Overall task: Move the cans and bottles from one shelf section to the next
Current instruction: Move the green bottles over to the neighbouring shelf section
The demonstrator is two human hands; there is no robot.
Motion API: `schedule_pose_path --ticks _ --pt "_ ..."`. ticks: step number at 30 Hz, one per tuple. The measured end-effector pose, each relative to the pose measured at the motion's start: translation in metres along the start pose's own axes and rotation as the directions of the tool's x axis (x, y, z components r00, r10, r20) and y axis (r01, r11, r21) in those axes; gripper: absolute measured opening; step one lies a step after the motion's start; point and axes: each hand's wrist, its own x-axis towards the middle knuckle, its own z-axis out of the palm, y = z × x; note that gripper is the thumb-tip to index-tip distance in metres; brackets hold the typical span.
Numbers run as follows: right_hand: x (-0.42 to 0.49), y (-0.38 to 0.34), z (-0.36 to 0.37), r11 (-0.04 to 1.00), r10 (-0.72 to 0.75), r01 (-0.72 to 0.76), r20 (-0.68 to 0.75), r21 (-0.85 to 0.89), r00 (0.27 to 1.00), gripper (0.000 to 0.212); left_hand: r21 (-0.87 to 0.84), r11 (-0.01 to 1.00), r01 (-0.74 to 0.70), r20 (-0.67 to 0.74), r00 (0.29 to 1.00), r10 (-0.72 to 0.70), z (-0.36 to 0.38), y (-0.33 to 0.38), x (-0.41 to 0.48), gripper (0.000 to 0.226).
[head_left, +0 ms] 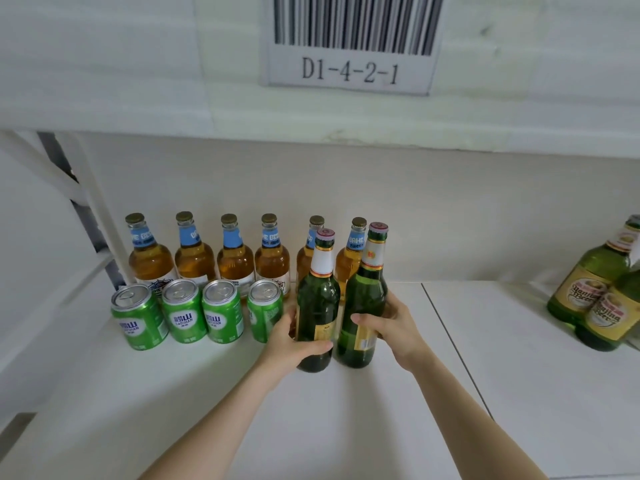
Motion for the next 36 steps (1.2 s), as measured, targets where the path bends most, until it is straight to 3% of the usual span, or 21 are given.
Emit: schedule_pose_path --ticks 3,8,13,20,29,36 --pt "-0.014 -0.002 0.004 0.997 0.064 -0.062 -0.067 0.035 0.996 0.054 -0.029 0.999 0.037 0.035 0.999 -0.036 -0.005 0.0 -0.013 0.075" --pt "-0.043 -0.001 0.012 0.978 0.196 -0.177 -0.185 0.112 0.963 0.033 -0.113 0.99 0.089 0.092 0.993 -0.079 -0.014 0.0 -0.041 0.078" --pt "-0.081 -0.004 0.026 0.958 0.27 -0.232 -0.25 0.17 0.93 0.031 -0.163 0.978 0.134 0.121 0.986 -0.115 -0.027 -0.006 -0.079 0.08" --pt "-0.131 -0.014 0.047 0.965 0.252 -0.211 -0.308 0.158 0.917 0.032 -0.152 0.978 0.146 0.103 0.986 -0.131 -0.042 -0.01 -0.121 0.055" --pt "-0.177 -0.026 0.047 0.976 0.21 -0.178 -0.34 0.123 0.917 0.032 -0.124 0.99 0.073 0.123 0.991 -0.057 -0.029 0.019 -0.157 0.05" --pt "-0.211 -0.042 -0.008 0.988 0.155 -0.137 -0.353 0.077 0.923 0.03 -0.108 0.993 0.043 0.135 0.99 -0.028 0.038 0.033 -0.178 0.056"
